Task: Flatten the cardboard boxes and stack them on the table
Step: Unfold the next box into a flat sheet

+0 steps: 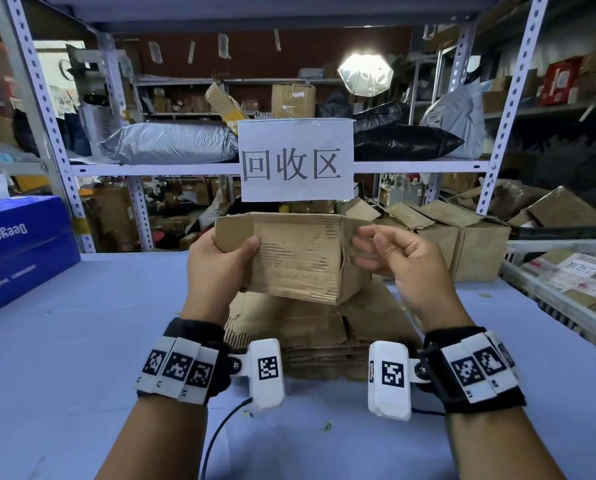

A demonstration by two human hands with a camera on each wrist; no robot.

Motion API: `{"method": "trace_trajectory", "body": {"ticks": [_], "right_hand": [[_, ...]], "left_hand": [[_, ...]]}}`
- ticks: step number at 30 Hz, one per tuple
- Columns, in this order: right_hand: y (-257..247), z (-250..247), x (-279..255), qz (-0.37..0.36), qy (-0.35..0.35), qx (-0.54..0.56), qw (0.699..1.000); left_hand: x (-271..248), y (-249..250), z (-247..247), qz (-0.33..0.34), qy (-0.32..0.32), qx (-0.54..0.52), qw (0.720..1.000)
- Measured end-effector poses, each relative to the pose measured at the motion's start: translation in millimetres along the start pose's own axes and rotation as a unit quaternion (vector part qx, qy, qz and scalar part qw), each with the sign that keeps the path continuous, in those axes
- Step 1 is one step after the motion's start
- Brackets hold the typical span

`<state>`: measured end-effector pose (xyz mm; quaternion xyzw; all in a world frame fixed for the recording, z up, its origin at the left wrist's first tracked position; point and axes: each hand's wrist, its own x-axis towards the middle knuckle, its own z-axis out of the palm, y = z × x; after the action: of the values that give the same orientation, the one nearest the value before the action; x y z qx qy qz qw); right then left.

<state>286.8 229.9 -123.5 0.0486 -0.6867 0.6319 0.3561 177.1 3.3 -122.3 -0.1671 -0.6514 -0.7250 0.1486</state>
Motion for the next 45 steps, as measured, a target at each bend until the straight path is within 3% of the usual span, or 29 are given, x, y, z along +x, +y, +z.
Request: {"method": "trace_trajectory", "body": {"ticks": [3,5,8,10,12,15,19,25,28,36,40,45], "right_hand": [[-5,2,-2,0.003,0.008,0.029,1.000],[-8,5,-3,0.012,0.019,0.063,0.998],[-11,10,-3,0.031,0.028,0.115,0.993],[-13,14,-3,0.033,0.030,0.132,0.990],[-17,17,-4,0.031,0.030,0.146,0.988],[-22,19,-6,0.024,0.021,0.146,0.989],[-26,22,-8,0.017,0.002,0.147,0.989],[-22,20,-2,-0.059,0.077,0.004,0.995],[-20,14,-2,-0.073,0.061,-0.065,0.993],[-23,5,-5,-0.083,0.113,-0.079,0.987],[-24,6,-5,-0.084,0.096,-0.085,0.988],[-14,0,-4,-0.113,0.117,-0.185,0.969]], "left_hand": [[4,2,3,0.017,0.022,0.037,0.999],[6,3,5,0.051,0.047,0.141,0.988],[0,10,11,0.174,0.038,0.319,0.931],[-7,17,16,0.233,-0.056,0.294,0.925],[-15,20,18,0.230,-0.188,0.228,0.927],[-22,21,20,0.225,-0.292,0.264,0.891],[-21,18,23,0.283,-0.255,0.330,0.864],[-21,15,22,0.294,-0.192,0.332,0.875],[-22,14,23,0.298,-0.173,0.321,0.882],[-41,5,51,0.333,-0.143,0.326,0.873],[-41,3,59,0.327,-0.131,0.317,0.881],[-35,2,58,0.288,-0.148,0.299,0.897]]}}
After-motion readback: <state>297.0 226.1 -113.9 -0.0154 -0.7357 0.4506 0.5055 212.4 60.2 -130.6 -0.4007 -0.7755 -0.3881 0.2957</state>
